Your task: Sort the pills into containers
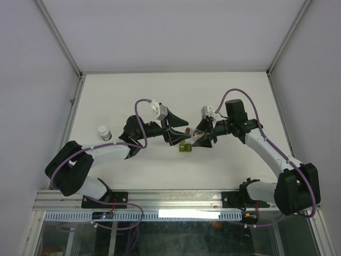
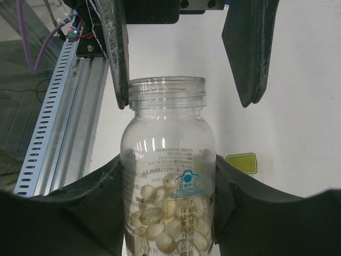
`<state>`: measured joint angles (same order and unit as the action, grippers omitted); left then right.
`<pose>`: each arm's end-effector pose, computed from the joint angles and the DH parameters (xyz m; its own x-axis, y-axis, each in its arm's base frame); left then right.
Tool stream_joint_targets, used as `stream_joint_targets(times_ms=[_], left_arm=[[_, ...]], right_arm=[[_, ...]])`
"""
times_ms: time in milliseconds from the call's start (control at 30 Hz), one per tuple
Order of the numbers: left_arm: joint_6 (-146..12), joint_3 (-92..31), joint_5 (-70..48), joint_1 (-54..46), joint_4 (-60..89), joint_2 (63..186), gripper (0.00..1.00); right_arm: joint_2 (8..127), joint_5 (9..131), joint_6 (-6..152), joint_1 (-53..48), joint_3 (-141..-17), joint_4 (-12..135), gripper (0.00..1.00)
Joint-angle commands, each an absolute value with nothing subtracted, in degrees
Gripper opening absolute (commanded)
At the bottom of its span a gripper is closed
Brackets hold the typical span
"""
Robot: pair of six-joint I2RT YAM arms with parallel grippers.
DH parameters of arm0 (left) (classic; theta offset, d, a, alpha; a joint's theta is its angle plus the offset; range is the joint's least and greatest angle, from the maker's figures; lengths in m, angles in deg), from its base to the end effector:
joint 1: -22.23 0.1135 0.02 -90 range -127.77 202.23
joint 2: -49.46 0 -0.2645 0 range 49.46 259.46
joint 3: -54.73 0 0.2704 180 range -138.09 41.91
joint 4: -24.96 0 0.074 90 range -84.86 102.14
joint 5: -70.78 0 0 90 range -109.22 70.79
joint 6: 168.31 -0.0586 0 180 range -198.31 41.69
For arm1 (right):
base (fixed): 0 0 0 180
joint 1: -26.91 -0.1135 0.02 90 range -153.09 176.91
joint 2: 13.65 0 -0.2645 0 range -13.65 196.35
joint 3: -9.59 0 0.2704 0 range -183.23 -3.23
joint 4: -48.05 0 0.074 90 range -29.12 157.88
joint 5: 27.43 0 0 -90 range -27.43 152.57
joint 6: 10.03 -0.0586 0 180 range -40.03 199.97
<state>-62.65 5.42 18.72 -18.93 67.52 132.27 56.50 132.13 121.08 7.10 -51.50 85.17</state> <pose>0.2256 -0.2450 0.2456 -0.1493 -0.1522 -0.9770 0.9719 0.1590 -0.1733 0.2285 0.1407 0.2515 -0.0323 -0.2557 -0.9662 -0.9954 -0.0789 0.0541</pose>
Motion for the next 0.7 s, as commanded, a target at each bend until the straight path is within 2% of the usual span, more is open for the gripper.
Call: stream_joint_targets(times_ms=[0,100,200,300,367,500,667], left_arm=[[-62.4,3.2,18.8,-18.6,69.6,132.9,0.64],[-62.0,2.9,19.5,-18.6,69.6,133.2,0.59],[-61.2,2.5,20.3,-18.6,69.6,133.6,0.5],[-59.9,2.1,20.6,-18.6,69.8,133.8,0.36],[-58.7,2.1,19.8,-18.6,69.3,133.5,0.22],[-51.4,2.5,13.5,-18.9,66.3,131.8,0.0],[-35.5,2.8,-1.7,-22.0,53.6,126.4,0.0]], right_arm=[[56.3,134.4,122.2,6.8,-54.3,84.5,0.0],[56.4,134.4,122.1,6.8,-54.3,84.5,0.0],[56.3,134.4,122.1,6.8,-54.4,84.5,0.0],[56.3,134.4,122.2,6.8,-54.4,84.6,0.0],[56.4,134.3,122.2,6.8,-54.4,84.6,0.0],[56.5,132.9,121.8,6.8,-54.5,84.4,0.0],[57.1,130.8,119.7,6.8,-54.6,83.0,0.0]])
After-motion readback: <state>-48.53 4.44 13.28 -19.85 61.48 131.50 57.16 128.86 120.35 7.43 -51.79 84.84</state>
